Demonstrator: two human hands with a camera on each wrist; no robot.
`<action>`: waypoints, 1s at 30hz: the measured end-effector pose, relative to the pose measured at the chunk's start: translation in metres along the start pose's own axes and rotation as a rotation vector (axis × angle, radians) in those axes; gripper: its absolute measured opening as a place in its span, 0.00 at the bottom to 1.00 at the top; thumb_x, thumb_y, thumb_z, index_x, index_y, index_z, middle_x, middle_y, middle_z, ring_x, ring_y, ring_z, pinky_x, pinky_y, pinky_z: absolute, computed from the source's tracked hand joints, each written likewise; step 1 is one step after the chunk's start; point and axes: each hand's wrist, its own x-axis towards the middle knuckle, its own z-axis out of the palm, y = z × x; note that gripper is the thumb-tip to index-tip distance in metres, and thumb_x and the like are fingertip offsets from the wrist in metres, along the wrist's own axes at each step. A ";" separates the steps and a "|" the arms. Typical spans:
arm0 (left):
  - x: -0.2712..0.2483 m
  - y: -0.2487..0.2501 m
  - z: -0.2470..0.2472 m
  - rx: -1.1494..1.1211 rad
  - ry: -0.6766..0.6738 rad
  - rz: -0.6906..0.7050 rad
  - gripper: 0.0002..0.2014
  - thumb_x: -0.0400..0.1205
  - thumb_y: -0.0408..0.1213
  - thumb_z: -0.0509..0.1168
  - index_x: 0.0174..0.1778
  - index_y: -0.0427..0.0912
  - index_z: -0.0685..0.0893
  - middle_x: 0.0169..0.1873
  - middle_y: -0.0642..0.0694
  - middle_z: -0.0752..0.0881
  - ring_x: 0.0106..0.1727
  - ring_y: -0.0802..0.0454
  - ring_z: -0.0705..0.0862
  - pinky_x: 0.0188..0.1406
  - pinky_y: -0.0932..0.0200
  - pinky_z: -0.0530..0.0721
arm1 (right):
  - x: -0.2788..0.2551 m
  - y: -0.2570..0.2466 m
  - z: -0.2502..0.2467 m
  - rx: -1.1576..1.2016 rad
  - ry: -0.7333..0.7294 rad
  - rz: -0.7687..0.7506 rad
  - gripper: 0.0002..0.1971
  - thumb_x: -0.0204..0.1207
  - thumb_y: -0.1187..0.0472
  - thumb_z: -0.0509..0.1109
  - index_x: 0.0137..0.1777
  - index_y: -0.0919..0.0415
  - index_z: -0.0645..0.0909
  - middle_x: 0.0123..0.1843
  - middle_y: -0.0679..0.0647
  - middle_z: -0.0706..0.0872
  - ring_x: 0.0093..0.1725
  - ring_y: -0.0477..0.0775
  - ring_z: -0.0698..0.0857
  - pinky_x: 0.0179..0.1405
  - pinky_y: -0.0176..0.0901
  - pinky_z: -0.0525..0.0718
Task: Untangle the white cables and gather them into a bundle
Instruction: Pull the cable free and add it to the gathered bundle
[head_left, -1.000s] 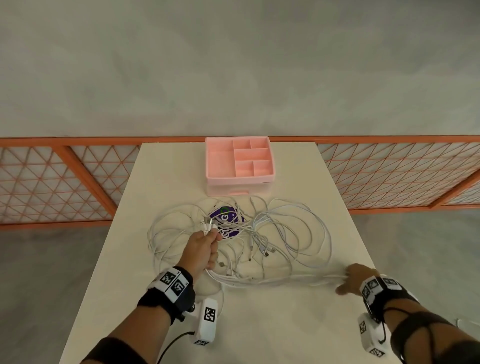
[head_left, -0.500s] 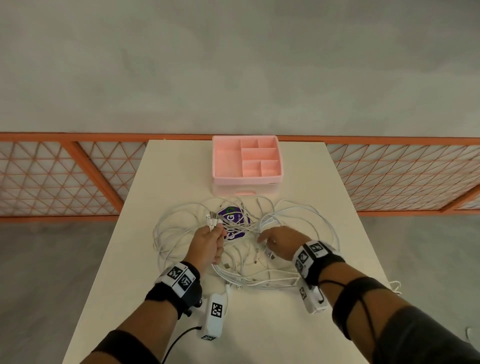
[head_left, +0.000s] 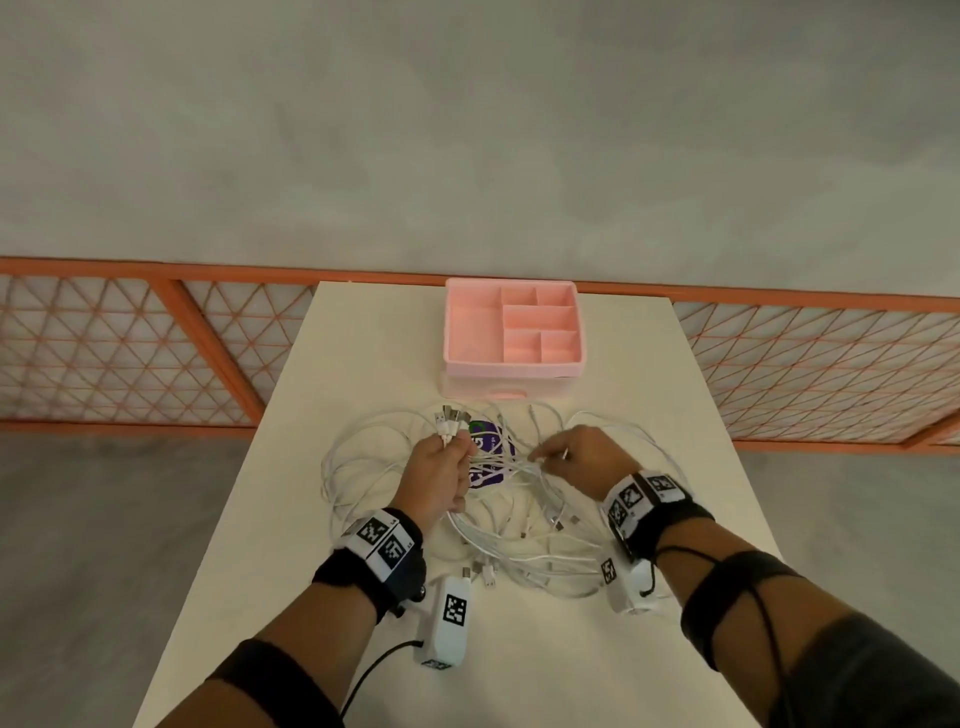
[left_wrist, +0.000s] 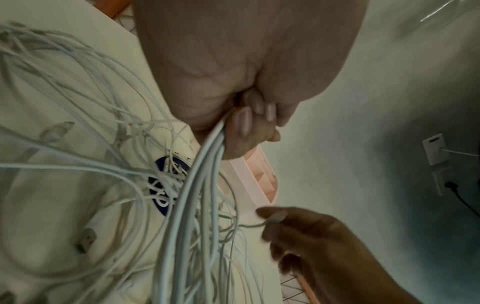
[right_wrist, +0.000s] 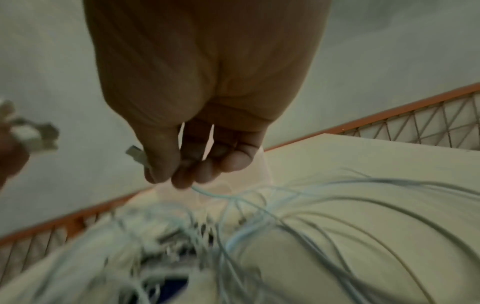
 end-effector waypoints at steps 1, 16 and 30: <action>0.003 0.003 0.003 -0.009 -0.005 0.010 0.16 0.91 0.43 0.58 0.39 0.41 0.77 0.20 0.53 0.66 0.19 0.56 0.60 0.20 0.66 0.57 | -0.001 -0.004 -0.013 0.112 0.085 -0.019 0.10 0.77 0.63 0.74 0.50 0.46 0.91 0.52 0.49 0.90 0.44 0.46 0.84 0.50 0.40 0.80; 0.006 0.038 0.044 -0.029 -0.057 0.185 0.12 0.90 0.43 0.59 0.47 0.39 0.78 0.23 0.52 0.70 0.21 0.56 0.68 0.20 0.59 0.69 | -0.008 -0.081 -0.009 0.601 0.335 -0.128 0.07 0.85 0.62 0.61 0.61 0.56 0.75 0.26 0.45 0.80 0.25 0.44 0.78 0.30 0.42 0.77; 0.000 0.031 0.031 -0.156 0.217 0.203 0.15 0.91 0.42 0.58 0.39 0.41 0.77 0.27 0.49 0.72 0.24 0.56 0.71 0.19 0.63 0.68 | -0.035 -0.058 0.023 0.322 0.307 -0.067 0.16 0.78 0.66 0.68 0.64 0.53 0.79 0.37 0.52 0.85 0.36 0.50 0.85 0.43 0.46 0.86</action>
